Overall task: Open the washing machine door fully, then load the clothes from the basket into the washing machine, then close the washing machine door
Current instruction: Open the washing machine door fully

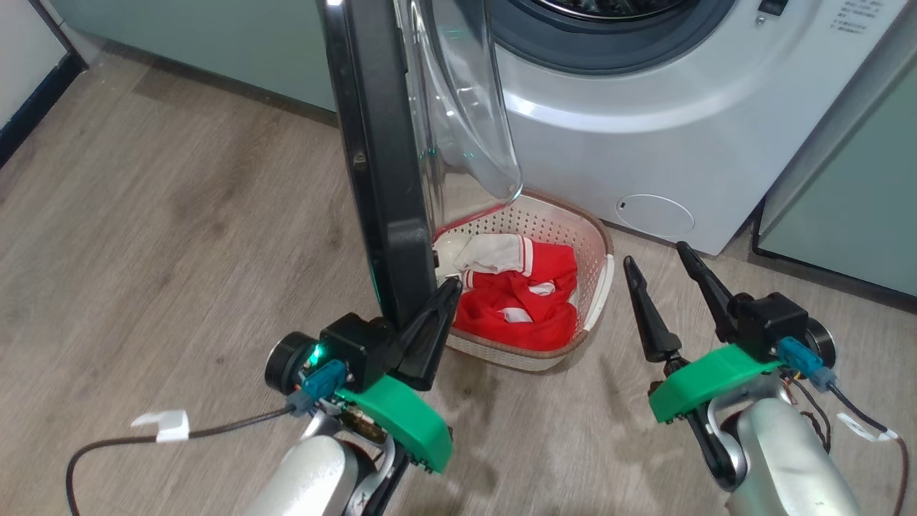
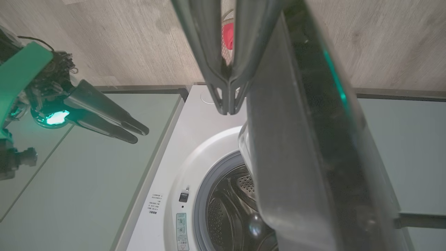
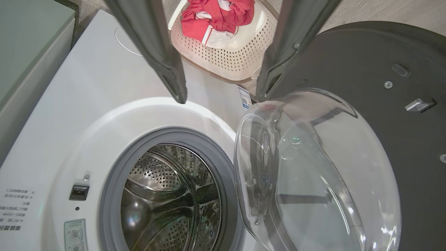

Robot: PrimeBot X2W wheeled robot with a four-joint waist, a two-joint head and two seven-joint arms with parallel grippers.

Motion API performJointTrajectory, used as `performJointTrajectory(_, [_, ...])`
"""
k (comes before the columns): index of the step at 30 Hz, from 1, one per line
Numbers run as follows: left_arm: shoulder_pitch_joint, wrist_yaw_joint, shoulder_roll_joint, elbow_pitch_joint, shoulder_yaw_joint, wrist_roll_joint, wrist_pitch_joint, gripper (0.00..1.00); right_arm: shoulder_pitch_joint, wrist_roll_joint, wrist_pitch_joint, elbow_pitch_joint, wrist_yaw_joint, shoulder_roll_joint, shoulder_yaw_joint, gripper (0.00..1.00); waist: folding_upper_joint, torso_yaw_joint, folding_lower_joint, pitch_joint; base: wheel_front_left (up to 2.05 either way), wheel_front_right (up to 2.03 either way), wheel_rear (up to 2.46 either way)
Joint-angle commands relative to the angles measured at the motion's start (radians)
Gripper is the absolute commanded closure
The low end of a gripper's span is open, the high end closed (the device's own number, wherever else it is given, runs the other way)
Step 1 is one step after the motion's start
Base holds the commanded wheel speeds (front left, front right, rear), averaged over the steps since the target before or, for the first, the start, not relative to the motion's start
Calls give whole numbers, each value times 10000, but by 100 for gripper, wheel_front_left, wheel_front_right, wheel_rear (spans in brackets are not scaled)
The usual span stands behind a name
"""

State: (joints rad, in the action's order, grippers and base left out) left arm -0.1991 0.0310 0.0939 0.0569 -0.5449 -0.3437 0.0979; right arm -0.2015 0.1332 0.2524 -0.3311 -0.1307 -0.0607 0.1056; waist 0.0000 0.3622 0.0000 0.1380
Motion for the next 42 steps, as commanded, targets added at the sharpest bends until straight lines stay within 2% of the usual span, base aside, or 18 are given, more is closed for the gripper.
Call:
performJointTrajectory(1, [-290,91,120,-261,475,-84,70,100,-383,45,93,261,0,105,204,0,0,9,0,5,0,0,0])
performJointTrajectory(8, [-91,310,188,-270,708,-257,159,100,-416,36,93,211,0,105,127,0,0,163,0,67,0,0,0])
performJointTrajectory(15, [321,719,414,-313,1327,-539,377,100,-508,-19,93,194,0,105,126,0,0,351,0,195,0,0,0])
performJointTrajectory(28, [739,1429,1138,-318,3153,-1245,920,100,-681,-146,51,256,0,105,146,0,0,471,0,527,0,0,0])
performJointTrajectory(42, [239,1334,1560,305,5015,-2257,1466,100,-1117,-365,-190,569,0,105,172,0,0,147,0,1335,0,0,0])
